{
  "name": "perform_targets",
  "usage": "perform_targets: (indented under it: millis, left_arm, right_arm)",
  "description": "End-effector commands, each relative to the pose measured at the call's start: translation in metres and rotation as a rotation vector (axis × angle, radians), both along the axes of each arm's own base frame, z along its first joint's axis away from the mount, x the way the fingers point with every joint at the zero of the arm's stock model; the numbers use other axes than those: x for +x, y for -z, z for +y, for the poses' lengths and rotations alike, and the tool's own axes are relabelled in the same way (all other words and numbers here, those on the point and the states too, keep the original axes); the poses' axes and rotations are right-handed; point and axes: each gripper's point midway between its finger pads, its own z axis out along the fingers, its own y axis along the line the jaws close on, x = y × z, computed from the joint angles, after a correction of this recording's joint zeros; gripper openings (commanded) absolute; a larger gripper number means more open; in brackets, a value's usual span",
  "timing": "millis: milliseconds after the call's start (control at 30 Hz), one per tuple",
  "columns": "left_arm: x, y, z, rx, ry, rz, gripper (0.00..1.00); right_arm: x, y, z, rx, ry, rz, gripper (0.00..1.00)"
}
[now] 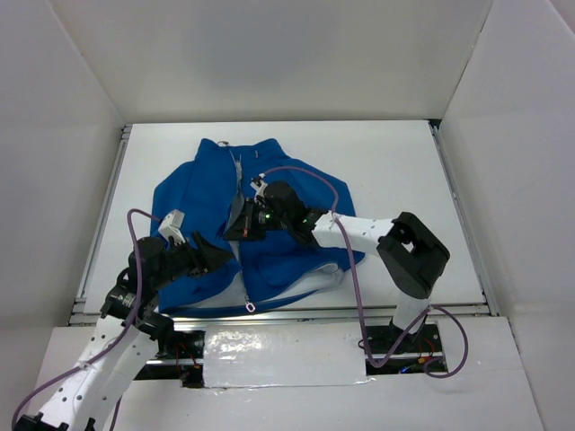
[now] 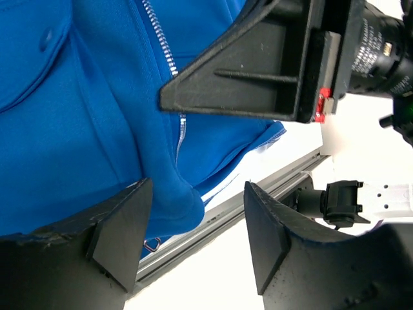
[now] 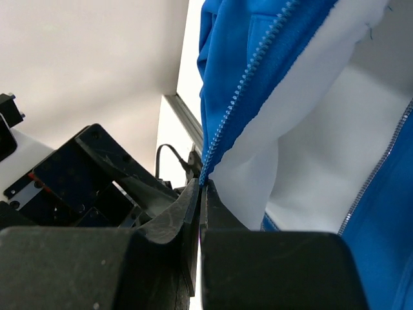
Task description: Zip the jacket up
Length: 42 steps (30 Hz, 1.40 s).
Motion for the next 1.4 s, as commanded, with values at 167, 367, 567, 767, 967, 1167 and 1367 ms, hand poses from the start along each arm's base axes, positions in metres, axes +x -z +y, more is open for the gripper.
perform_targets:
  millis: [167, 367, 567, 767, 967, 1167, 1367]
  left_arm:
    - [-0.002, 0.001, -0.006, -0.017, 0.04, 0.008, 0.68]
    - [-0.006, 0.014, -0.009, -0.028, 0.06, 0.029, 0.59]
    - [-0.005, 0.011, -0.011, -0.035, 0.068, 0.013, 0.46]
    - [-0.003, 0.011, -0.011, -0.031, 0.066, 0.008, 0.56]
    - [-0.002, 0.016, -0.014, -0.043, 0.077, 0.019, 0.22]
    - [-0.002, 0.013, -0.014, -0.042, 0.083, 0.007, 0.03]
    - [-0.002, 0.007, -0.007, -0.017, 0.053, -0.019, 0.0]
  right_arm:
    - [0.009, -0.031, -0.007, 0.012, 0.123, -0.048, 0.0]
    - [0.009, -0.046, -0.007, 0.037, 0.13, -0.06, 0.0]
    - [0.007, -0.042, -0.006, 0.031, 0.117, -0.053, 0.0]
    - [0.006, -0.035, -0.005, 0.014, 0.111, -0.045, 0.0]
    - [-0.001, -0.037, -0.001, 0.011, 0.097, -0.049, 0.0]
    - [-0.009, -0.038, -0.004, 0.045, 0.055, -0.067, 0.11]
    - [-0.004, -0.035, -0.035, 0.113, 0.023, -0.134, 0.48]
